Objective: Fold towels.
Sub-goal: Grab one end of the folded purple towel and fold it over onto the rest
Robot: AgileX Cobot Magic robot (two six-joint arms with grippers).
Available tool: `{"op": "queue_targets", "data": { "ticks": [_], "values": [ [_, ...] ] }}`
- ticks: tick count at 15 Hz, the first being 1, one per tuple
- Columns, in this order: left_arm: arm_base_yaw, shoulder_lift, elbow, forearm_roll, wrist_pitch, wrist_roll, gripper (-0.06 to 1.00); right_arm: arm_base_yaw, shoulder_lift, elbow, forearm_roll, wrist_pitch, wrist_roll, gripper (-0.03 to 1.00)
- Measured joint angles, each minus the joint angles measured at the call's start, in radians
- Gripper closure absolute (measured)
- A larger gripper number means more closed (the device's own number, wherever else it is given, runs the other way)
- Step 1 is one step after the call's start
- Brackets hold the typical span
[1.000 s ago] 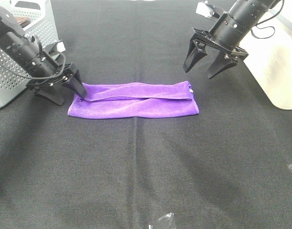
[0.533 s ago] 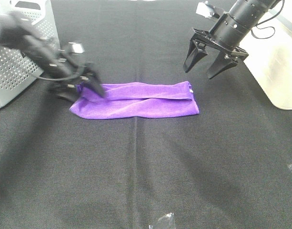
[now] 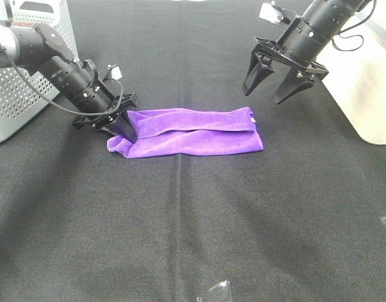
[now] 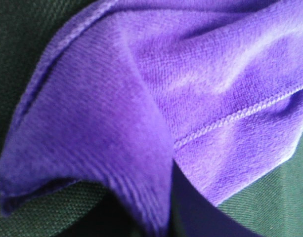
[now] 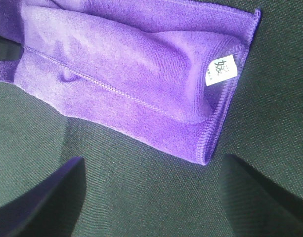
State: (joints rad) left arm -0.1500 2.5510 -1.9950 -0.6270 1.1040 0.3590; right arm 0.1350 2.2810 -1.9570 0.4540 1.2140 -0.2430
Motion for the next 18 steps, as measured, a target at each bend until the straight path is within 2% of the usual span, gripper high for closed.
{"op": "queue_targets", "data": {
  "ticks": [1, 2, 3, 6, 9, 11, 14, 18],
  "values": [
    [-0.006, -0.008, 0.000, 0.030, 0.002, 0.000, 0.90, 0.000, 0.000, 0.000, 0.000, 0.000, 0.000, 0.25],
    [-0.011, -0.028, 0.001, 0.115, 0.025, 0.000, 0.90, 0.000, 0.000, 0.000, 0.000, 0.000, 0.000, 0.25],
    [-0.007, -0.041, 0.004, 0.162, 0.049, -0.002, 0.90, 0.000, 0.000, 0.000, 0.000, 0.000, 0.000, 0.25],
    [0.060, -0.086, 0.019, 0.248, 0.098, -0.004, 0.90, 0.000, 0.000, 0.000, 0.000, 0.000, 0.005, 0.25],
    [0.103, -0.125, 0.019, 0.269, 0.100, -0.006, 0.90, 0.000, 0.000, 0.000, 0.000, 0.000, 0.005, 0.25],
    [0.098, -0.168, 0.019, 0.271, 0.099, -0.006, 0.90, 0.000, -0.003, 0.000, -0.001, 0.000, 0.007, 0.25],
    [0.039, -0.185, -0.017, 0.268, 0.097, -0.005, 0.91, 0.000, -0.046, 0.000, -0.008, 0.000, 0.007, 0.25],
    [-0.093, -0.153, -0.162, 0.245, 0.100, -0.004, 0.91, 0.000, -0.138, 0.000, -0.009, 0.001, 0.007, 0.25]
  ]
}}
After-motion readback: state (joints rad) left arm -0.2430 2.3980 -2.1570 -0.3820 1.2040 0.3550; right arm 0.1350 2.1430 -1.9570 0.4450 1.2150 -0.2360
